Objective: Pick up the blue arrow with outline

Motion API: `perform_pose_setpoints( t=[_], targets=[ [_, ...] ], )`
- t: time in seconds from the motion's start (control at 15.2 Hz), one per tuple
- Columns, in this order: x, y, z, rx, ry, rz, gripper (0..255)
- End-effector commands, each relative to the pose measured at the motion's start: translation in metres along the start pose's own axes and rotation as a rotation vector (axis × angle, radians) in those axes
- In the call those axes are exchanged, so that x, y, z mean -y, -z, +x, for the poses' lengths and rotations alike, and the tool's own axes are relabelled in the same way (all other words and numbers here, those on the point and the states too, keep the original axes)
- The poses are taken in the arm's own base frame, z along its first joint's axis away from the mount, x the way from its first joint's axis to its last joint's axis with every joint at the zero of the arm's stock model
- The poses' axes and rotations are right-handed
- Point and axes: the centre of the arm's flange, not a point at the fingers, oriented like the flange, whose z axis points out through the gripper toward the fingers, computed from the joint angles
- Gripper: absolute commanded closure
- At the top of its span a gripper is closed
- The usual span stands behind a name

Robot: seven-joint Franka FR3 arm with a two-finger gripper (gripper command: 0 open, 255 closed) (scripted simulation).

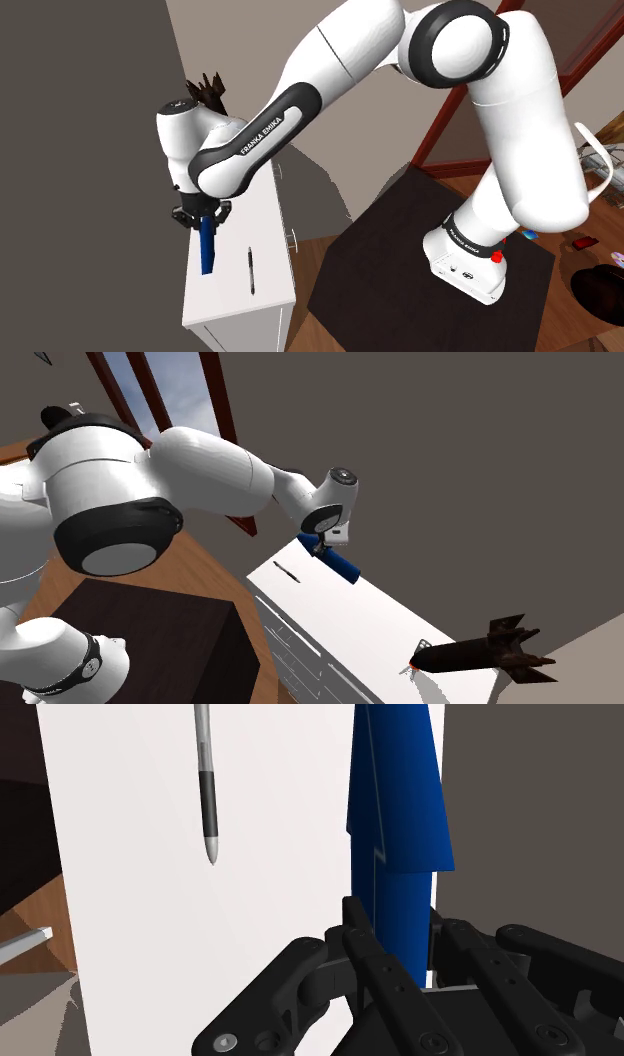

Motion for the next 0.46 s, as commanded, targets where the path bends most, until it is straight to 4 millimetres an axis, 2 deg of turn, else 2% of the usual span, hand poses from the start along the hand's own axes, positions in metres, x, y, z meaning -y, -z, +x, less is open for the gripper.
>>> perform_pose_setpoints(
  t=[0.0, 0.26, 0.4],
  targets=[
    [0.001, 0.011, -0.002, 0.000, 0.000, 0.000, 255],
    [0.001, 0.032, -0.005, 0.000, 0.000, 0.000, 255],
    [0.001, 0.033, -0.005, 0.000, 0.000, 0.000, 255]
  ],
)
